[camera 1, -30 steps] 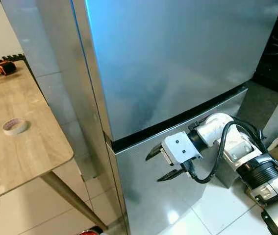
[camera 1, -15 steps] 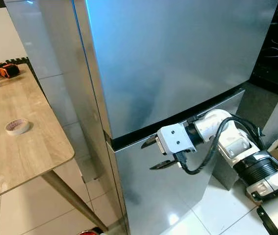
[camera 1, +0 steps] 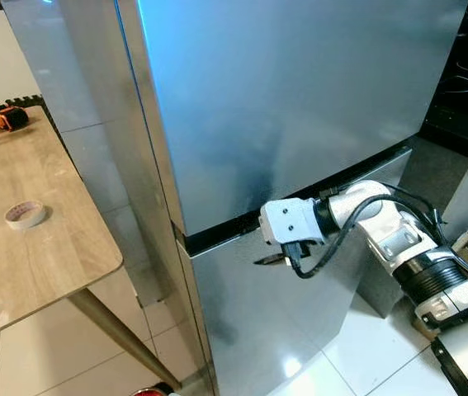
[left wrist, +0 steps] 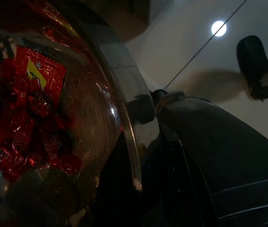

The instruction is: Restocking fridge

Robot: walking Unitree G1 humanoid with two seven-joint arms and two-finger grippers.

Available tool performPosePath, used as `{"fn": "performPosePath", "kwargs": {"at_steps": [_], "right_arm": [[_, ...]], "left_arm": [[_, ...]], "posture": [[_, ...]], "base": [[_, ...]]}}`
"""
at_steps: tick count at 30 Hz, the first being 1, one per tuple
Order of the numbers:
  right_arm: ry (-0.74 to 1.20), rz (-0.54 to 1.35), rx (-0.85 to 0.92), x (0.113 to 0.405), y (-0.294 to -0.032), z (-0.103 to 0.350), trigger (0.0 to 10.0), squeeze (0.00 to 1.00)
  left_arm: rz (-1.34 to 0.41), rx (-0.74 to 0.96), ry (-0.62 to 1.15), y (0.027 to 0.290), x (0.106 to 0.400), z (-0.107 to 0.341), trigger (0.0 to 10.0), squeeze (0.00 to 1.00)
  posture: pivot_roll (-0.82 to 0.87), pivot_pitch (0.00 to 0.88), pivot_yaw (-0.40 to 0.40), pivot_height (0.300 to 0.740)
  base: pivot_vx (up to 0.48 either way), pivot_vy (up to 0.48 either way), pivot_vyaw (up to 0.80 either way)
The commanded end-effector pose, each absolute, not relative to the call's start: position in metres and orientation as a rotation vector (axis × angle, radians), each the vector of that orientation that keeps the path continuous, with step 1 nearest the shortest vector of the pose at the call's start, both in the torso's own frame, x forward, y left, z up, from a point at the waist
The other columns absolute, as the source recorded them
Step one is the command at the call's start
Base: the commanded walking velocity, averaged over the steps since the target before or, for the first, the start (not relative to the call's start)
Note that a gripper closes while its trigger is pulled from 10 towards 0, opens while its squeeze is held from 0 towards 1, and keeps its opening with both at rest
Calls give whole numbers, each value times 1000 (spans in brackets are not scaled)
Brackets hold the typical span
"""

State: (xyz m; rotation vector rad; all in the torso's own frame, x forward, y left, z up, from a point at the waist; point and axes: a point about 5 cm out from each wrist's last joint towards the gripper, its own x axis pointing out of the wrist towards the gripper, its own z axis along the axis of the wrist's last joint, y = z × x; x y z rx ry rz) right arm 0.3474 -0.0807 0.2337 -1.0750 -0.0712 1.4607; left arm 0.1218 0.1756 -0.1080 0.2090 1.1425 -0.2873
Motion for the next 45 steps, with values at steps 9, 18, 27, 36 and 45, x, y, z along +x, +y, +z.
{"fn": "performPosePath", "kwargs": {"at_steps": [9,18,27,36,45], "right_arm": [[27,1376,-1206,358,-83,224,10000,0],[27,1509,-1235,350,-85,222,10000,0],[78,1675,-1207,336,-92,217,10000,0],[81,1676,-1205,335,-94,216,10000,0],[136,1696,-1220,329,-94,200,10000,0]], "left_arm": [[-287,224,1250,183,95,-115,10000,0],[-284,220,1252,183,94,-115,10000,0],[-282,218,1253,184,94,-115,10000,0],[-283,220,1253,184,94,-115,10000,0],[-282,219,1252,184,95,-115,10000,0]], "posture": [[-84,35,-3,740],[-86,35,-5,740],[-86,35,-5,740],[-86,37,0,740],[-86,38,2,740]], "base": [[0,0,0],[0,0,0],[0,0,0],[0,0,0],[0,0,0]]}}
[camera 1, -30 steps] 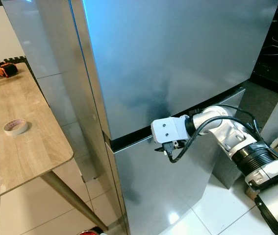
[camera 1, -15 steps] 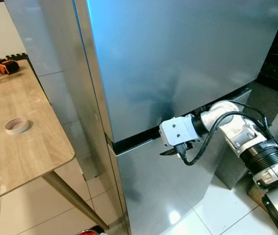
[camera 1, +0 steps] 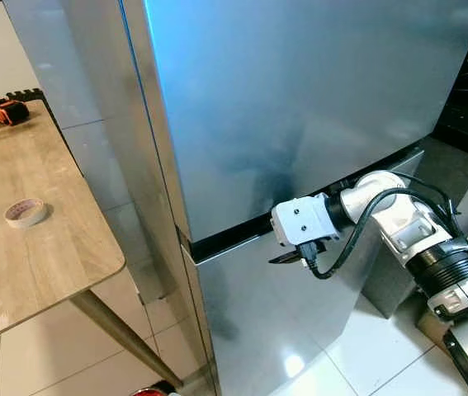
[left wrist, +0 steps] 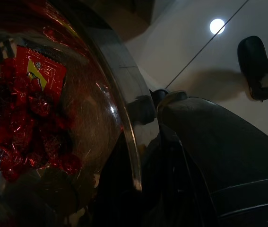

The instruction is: Restocking fridge

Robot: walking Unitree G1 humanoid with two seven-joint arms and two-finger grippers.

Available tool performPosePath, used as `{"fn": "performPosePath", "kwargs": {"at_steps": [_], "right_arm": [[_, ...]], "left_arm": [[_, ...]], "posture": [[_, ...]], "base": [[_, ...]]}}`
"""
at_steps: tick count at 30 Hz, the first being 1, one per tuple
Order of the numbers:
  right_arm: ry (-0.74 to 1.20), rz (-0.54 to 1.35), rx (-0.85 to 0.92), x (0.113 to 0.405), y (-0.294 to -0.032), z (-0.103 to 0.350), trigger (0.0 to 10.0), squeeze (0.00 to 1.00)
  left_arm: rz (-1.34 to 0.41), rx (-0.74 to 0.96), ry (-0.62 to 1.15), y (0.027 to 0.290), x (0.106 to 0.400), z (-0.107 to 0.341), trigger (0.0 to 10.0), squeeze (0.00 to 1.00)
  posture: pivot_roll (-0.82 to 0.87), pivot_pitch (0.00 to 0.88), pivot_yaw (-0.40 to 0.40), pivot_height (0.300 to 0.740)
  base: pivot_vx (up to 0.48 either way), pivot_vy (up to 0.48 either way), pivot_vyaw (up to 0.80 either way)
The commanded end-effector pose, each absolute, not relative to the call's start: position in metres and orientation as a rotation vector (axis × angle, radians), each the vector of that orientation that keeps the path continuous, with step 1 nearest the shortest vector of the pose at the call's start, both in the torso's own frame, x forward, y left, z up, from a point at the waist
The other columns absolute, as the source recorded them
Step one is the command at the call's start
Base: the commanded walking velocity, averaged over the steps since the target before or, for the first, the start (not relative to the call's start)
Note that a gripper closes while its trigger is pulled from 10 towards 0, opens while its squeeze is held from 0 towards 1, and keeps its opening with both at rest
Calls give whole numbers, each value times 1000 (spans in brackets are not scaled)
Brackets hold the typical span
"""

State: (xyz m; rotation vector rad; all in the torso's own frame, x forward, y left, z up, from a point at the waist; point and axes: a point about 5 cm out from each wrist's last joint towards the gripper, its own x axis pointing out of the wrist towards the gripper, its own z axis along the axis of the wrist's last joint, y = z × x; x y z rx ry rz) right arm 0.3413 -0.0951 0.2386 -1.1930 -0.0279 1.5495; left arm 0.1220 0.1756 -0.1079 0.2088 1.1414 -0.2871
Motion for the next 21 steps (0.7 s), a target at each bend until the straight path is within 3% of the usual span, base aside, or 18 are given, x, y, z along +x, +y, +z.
{"fn": "performPosePath", "kwargs": {"at_steps": [1,8,21], "right_arm": [[136,1696,-1220,329,-94,200,10000,0],[198,1787,-1203,316,-94,183,10000,0],[198,1840,-1125,313,-102,203,10000,0]], "left_arm": [[-282,219,1252,184,95,-115,10000,0],[-281,218,1251,184,95,-115,10000,0],[-281,220,1252,185,94,-115,10000,0]], "posture": [[-86,38,2,740],[-88,38,0,740],[-87,37,0,740]], "base": [[0,0,0],[0,0,0],[0,0,0]]}}
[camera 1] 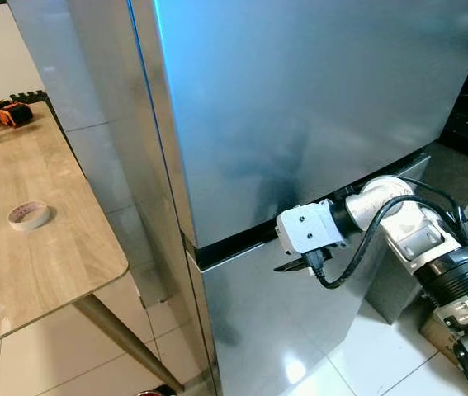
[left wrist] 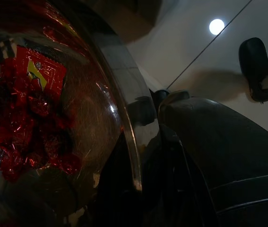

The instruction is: Restocking fridge

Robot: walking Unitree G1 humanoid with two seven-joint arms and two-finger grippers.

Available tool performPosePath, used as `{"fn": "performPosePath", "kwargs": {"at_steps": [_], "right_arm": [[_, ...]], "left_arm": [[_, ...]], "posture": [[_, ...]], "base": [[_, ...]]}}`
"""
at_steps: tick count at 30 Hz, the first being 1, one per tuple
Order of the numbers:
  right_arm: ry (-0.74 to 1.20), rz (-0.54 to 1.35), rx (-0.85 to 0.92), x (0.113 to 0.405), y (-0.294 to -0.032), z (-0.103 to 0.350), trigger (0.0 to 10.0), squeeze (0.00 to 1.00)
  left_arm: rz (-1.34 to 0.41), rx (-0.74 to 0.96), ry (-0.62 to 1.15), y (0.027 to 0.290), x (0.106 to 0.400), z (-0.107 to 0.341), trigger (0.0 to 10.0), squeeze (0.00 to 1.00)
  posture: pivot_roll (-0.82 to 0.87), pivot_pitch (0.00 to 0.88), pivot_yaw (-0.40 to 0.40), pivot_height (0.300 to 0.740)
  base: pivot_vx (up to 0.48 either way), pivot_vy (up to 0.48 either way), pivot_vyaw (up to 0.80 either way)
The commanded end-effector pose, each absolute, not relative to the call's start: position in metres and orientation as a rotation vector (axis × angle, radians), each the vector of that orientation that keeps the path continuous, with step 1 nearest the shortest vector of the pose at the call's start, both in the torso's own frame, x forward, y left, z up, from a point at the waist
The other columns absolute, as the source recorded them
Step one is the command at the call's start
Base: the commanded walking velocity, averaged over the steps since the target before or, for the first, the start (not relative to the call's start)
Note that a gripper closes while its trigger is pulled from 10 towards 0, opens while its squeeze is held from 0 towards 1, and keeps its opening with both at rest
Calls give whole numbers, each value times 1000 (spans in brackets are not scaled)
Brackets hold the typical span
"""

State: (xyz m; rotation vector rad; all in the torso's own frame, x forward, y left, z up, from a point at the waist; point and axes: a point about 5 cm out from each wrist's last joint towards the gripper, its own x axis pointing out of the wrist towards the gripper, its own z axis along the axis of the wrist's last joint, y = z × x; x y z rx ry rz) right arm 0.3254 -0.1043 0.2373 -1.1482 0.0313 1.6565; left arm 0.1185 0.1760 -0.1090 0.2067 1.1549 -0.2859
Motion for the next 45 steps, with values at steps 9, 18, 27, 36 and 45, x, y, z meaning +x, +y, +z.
{"fn": "performPosePath", "kwargs": {"at_steps": [9,18,27,36,45], "right_arm": [[202,1878,-1095,307,-103,206,10000,0],[2,1978,-731,290,-97,240,10000,0],[-200,2068,-289,270,-114,284,10000,0],[-209,1873,-154,284,-147,274,10000,0],[-107,1658,192,261,-214,229,10000,0]], "left_arm": [[-283,223,1253,185,95,-115,10000,0],[-285,225,1253,185,94,-115,10000,0],[-281,218,1254,185,94,-115,10000,0],[-278,212,1253,184,94,-115,10000,0],[-279,211,1252,184,94,-115,10000,0]], "posture": [[-87,36,1,740],[-84,32,3,740],[-83,32,1,740],[-83,32,-1,740],[-92,35,0,740]], "base": [[0,0,0],[0,0,0],[0,0,0],[0,0,0],[0,0,0]]}}
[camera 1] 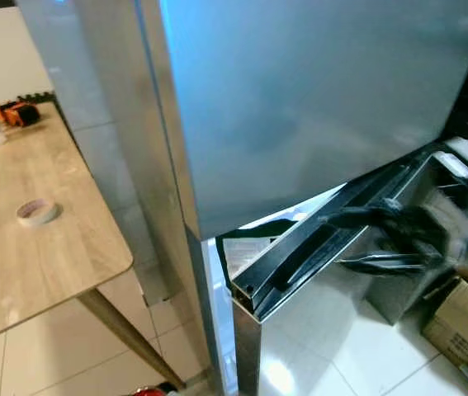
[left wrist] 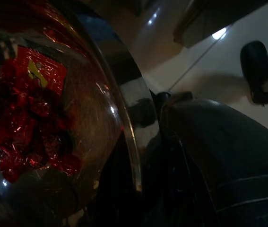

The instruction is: Restocking fridge

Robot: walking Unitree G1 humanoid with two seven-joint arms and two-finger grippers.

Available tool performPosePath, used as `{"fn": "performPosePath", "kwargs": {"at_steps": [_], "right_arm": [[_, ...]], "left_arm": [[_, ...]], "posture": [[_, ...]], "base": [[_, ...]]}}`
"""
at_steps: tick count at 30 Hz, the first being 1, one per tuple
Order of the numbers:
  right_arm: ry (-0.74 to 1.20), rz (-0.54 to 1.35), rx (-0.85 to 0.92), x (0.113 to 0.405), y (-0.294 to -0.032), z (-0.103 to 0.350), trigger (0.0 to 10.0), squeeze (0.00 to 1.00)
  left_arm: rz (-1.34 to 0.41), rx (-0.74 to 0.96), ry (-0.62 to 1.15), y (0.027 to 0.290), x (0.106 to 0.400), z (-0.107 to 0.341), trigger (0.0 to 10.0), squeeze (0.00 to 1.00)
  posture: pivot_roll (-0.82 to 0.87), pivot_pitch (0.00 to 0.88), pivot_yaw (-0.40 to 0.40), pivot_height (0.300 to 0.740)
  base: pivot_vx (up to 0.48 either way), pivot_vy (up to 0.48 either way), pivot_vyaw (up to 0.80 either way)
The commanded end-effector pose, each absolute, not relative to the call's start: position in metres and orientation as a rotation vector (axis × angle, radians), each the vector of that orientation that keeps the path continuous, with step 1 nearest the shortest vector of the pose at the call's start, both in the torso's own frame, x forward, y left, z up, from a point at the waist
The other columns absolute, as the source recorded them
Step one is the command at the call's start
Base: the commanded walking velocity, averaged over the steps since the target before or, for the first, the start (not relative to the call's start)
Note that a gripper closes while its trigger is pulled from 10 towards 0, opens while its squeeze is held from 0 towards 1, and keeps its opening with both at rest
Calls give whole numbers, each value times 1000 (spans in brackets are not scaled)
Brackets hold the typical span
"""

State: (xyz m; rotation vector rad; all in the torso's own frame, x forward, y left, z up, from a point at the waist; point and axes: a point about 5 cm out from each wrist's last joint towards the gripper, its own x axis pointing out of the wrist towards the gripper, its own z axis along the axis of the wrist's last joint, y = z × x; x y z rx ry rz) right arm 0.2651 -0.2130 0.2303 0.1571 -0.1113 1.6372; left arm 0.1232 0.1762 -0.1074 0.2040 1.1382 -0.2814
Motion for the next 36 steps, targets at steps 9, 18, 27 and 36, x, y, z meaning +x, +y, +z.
{"fn": "performPosePath", "kwargs": {"at_steps": [9,18,27,36], "right_arm": [[372,1479,389,228,-246,127,10000,0],[860,823,365,183,-274,-6,10000,0],[1025,256,242,143,-281,-61,10000,0],[1114,-32,90,124,-282,-80,10000,0]], "left_arm": [[-280,216,1250,186,95,-115,10000,0],[-276,242,1250,187,95,-115,10000,0],[-264,247,1252,188,93,-115,10000,0],[-210,236,1251,193,93,-115,10000,0]], "posture": [[-92,34,3,740],[-90,29,3,740],[-87,20,-1,740],[-81,0,0,740]], "base": [[0,0,0],[0,0,0],[0,0,0],[0,0,0]]}}
